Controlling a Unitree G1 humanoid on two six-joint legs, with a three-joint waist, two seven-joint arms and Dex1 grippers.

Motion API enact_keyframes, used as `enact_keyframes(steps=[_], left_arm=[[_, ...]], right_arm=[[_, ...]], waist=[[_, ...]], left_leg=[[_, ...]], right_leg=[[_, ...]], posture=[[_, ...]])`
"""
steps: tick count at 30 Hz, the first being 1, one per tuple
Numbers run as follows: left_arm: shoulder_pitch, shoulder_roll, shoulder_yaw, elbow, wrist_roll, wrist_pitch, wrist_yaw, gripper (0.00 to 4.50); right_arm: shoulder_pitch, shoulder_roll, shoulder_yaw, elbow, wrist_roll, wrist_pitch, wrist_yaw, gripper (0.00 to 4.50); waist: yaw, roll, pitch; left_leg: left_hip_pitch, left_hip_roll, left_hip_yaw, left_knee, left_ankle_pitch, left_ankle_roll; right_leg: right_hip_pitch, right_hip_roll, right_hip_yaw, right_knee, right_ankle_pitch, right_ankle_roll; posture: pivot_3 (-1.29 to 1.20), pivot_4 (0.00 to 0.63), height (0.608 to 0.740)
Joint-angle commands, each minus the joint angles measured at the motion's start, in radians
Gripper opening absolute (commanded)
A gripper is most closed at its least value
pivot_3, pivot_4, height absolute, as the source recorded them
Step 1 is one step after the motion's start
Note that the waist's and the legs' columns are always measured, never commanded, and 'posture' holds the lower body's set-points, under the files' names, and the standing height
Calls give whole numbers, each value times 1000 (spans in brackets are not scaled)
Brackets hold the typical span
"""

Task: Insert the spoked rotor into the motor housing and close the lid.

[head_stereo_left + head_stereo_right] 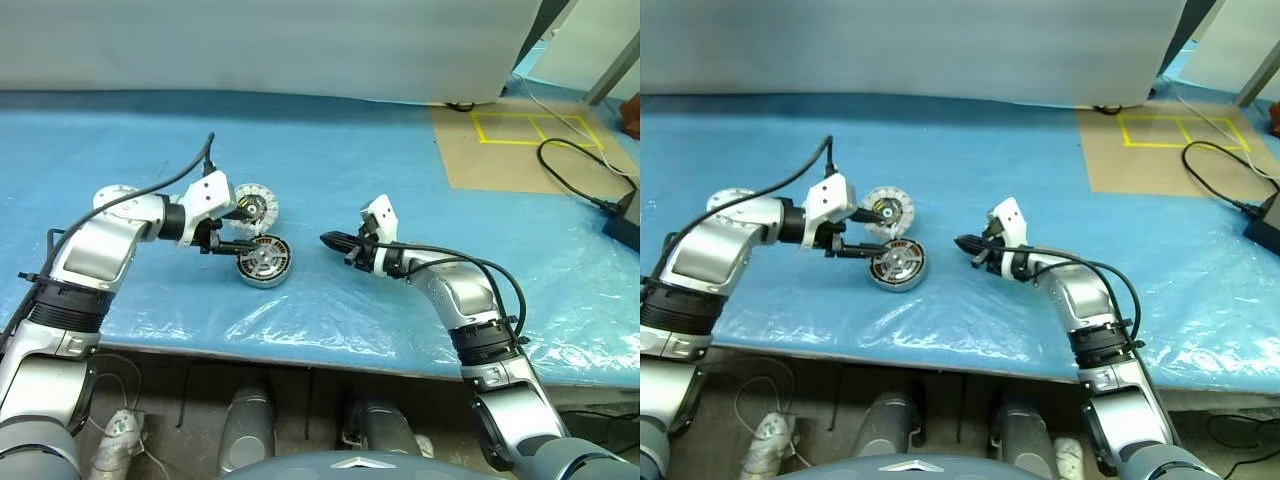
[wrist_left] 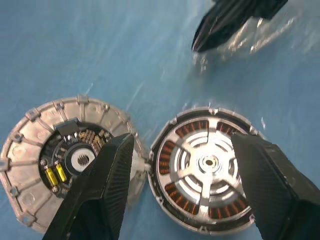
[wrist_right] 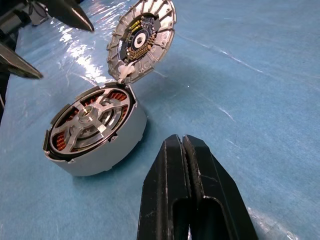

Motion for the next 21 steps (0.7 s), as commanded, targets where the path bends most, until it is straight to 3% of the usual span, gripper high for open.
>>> enact_keyframes(steps=[1,11,21], left_arm=[[4,23,70,-76,-72,37,-8,3259],[294,9,234,-212,-161,-26,86,3259],[535,-112,308,-297,-153,-71,308,3259]], right_arm=[[-15,1,-17,-60,31,-6,14,0],[-117,-56,5,-95,87,39,138,0],[-246,43,94,45,47,-18,213,0]], waist=[[-1,0,0],[-2,1,0],[-2,1,0]], left_leg=[[0,0,0,0,0,0],[0,0,0,0,0,0],[0,1,0,1,0,0]], right_leg=[[0,0,0,0,0,0],[0,0,0,0,0,0],[0,0,0,0,0,0]], posture=[[0,150,740],[0,150,740],[0,150,740]])
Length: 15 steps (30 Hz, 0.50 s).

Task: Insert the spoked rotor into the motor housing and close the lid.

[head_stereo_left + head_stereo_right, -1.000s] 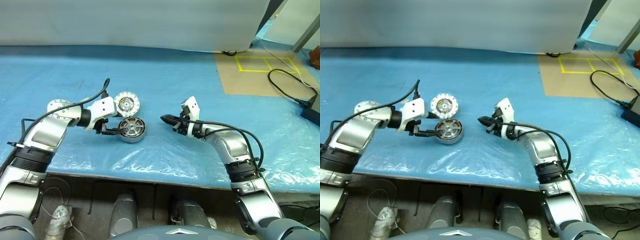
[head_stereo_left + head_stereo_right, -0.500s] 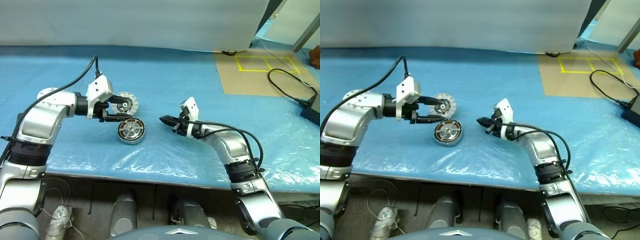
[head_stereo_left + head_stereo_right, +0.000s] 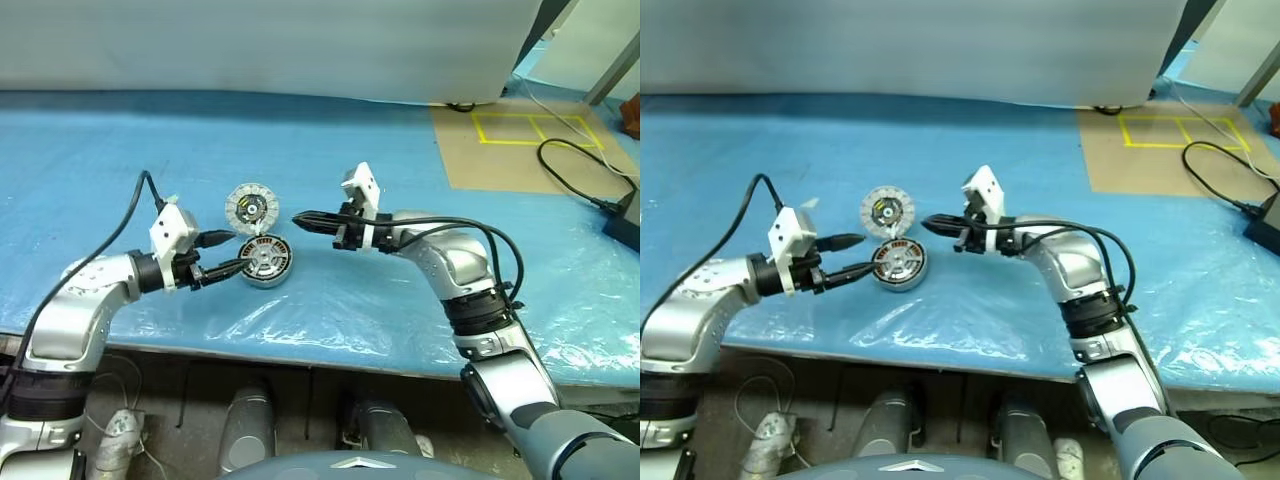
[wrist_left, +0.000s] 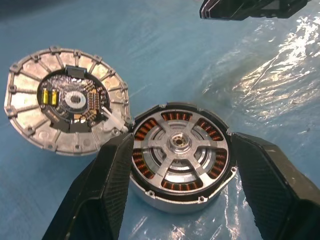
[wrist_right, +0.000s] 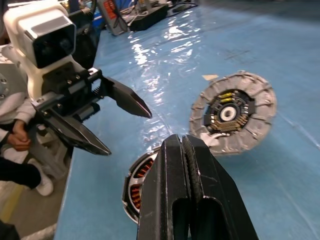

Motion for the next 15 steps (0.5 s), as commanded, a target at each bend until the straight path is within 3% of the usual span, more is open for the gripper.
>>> enact_keyframes(steps=[1,15], left_arm=[[37,-8,52,-46,-12,-31,52,3259],[88,-32,53,-58,-25,-42,152,3259]], right_arm=[[-49,31,31,50,-16,-54,35,0],[-118,154,161,431,-178,-257,149,0]], waist=[[0,0,0],[-1,0,0]], left_leg=[[0,0,0,0,0,0],[0,0,0,1,0,0]], right_leg=[[0,0,0,0,0,0],[0,0,0,0,0,0]], posture=[[0,150,740],[0,150,740]])
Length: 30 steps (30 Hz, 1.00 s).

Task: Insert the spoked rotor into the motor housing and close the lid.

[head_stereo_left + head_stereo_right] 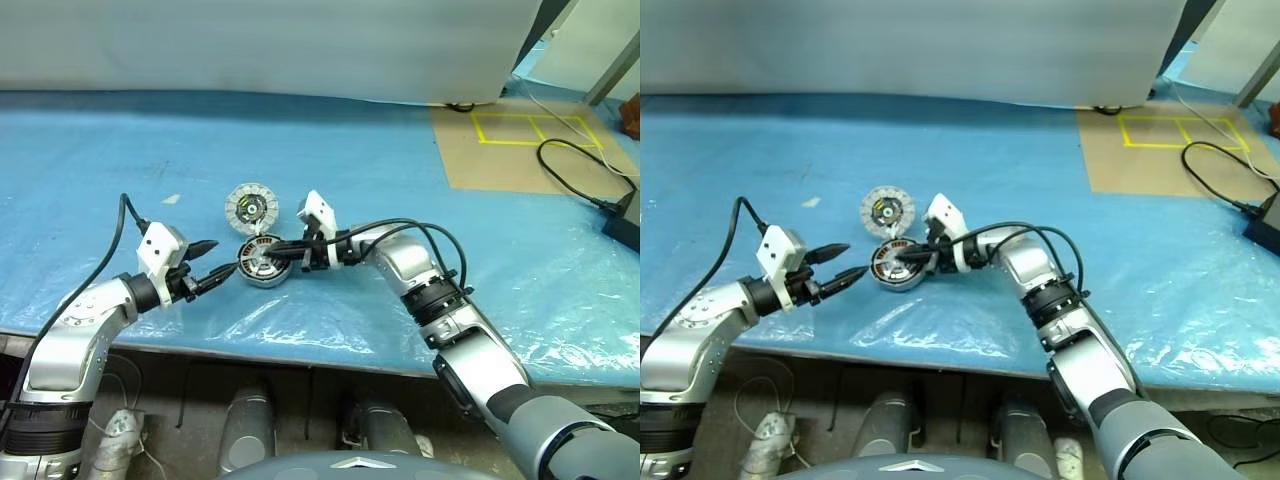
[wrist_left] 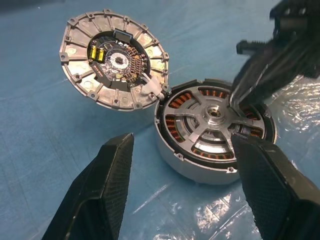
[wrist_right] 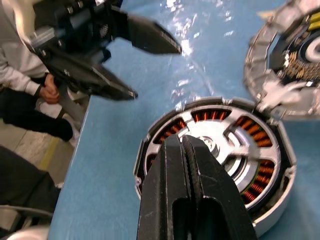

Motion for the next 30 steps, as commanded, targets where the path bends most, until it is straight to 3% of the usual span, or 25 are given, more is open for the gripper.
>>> enact_keyframes(steps=[1,12,20,25,30], left_arm=[[0,3,14,-35,-7,-12,16,3259],[-19,-9,-24,-41,-4,0,40,3259],[-59,-11,-29,-7,-3,-14,39,3259],[-77,-18,-31,24,16,-36,55,3259],[-69,-36,-33,17,27,-44,80,3259]], right_arm=[[-46,44,-3,50,-20,-67,17,0],[-31,68,13,73,-91,-135,37,0],[-183,9,-73,5,-30,-108,127,0],[-348,38,-128,250,-69,-250,74,0],[-533,65,-272,651,-82,-393,-248,0]], waist=[[-1,0,0],[-3,0,0],[-3,0,0],[-14,0,0],[-18,0,0]], left_leg=[[0,0,0,0,0,0],[1,1,0,0,0,0],[1,1,0,2,0,1],[2,2,0,2,0,1],[-2,2,0,2,0,0]], right_leg=[[0,0,0,0,0,0],[1,0,0,0,0,0],[1,1,0,1,0,0],[1,2,0,1,-1,-1],[-1,1,0,1,-1,-1]], posture=[[0,150,740],[0,150,740],[0,150,740],[0,150,740],[0,150,740]])
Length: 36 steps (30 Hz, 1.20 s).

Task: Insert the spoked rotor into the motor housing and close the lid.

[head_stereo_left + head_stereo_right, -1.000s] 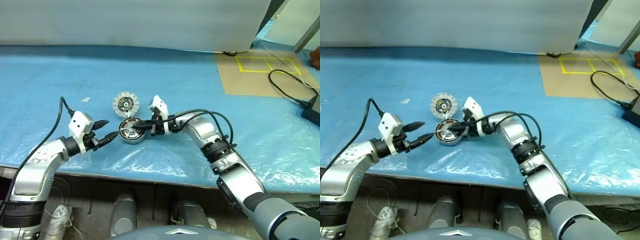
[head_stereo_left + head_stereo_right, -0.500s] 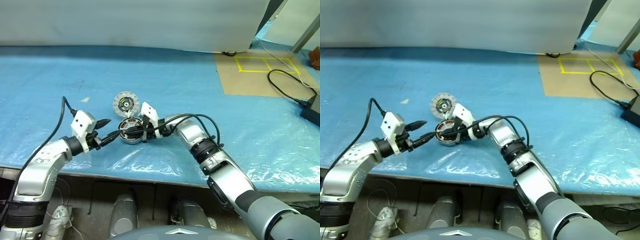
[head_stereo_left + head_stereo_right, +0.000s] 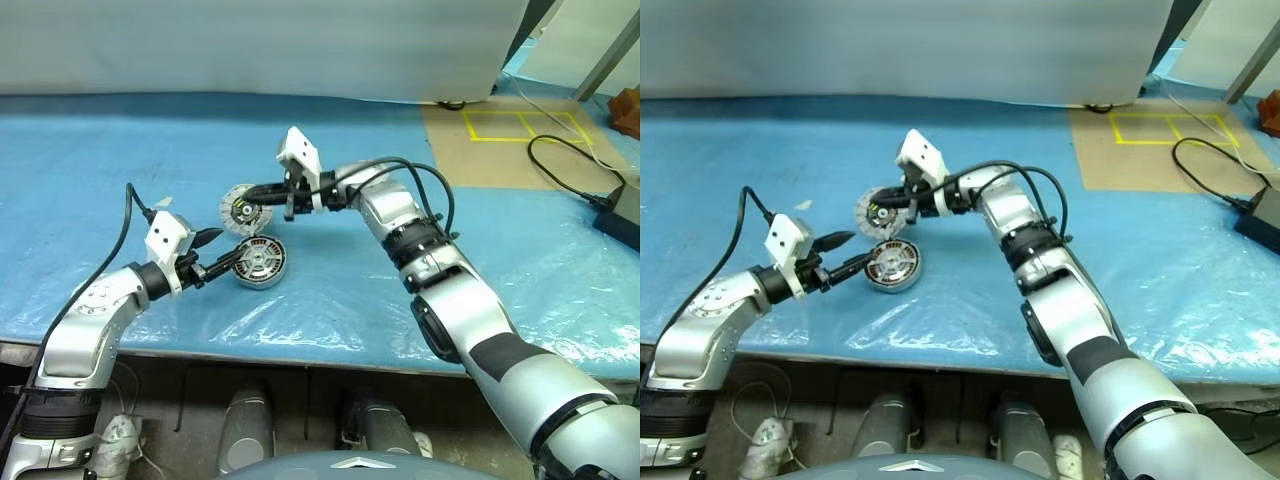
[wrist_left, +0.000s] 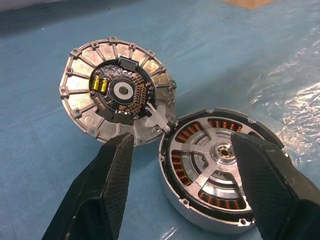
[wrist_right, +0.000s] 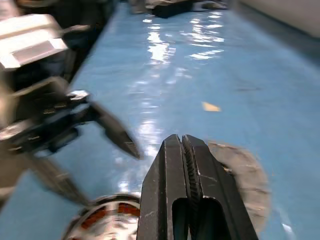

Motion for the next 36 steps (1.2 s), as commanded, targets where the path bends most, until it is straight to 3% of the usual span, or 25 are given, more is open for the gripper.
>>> enact_keyframes(steps=[1,6,13,16,22,27,36], left_arm=[[8,-4,7,-27,6,-23,16,3259],[40,-10,13,-54,3,-19,34,3259],[18,-18,33,-54,-22,8,62,3259],[30,-2,40,-72,-32,18,50,3259],[76,52,79,-86,-55,24,5,3259],[54,64,76,-38,-42,8,-6,3259],[23,44,36,-35,-38,24,-5,3287]], right_arm=[[-101,5,-126,192,14,-73,-230,0],[-153,29,-232,291,16,-75,-382,0],[-110,62,-246,318,-29,-17,-346,0],[-94,60,-219,292,-52,-33,-213,0],[38,-98,63,15,-213,-319,365,0],[144,-218,206,-209,-277,-493,530,0],[117,-238,354,-182,-440,-759,436,2740]], waist=[[1,0,0],[-6,0,0],[-4,1,0],[-2,1,0],[5,1,0],[3,1,0],[-7,1,1]], left_leg=[[-1,0,0,0,0,0],[-1,0,0,0,0,0],[-1,2,1,0,0,0],[-1,2,1,1,0,1],[-3,2,0,2,-2,4],[-4,3,0,7,-3,6],[-2,6,0,15,-3,6]], right_leg=[[0,0,0,0,0,0],[-2,0,0,1,0,0],[-2,1,0,2,-1,-1],[-2,1,0,2,0,-1],[-2,1,-1,2,0,-1],[-2,1,-2,3,0,-1],[-1,2,0,9,0,-2]], posture=[[0,150,740],[0,150,740],[0,150,740],[0,150,740],[0,150,740],[0,150,740],[0,150,740]])
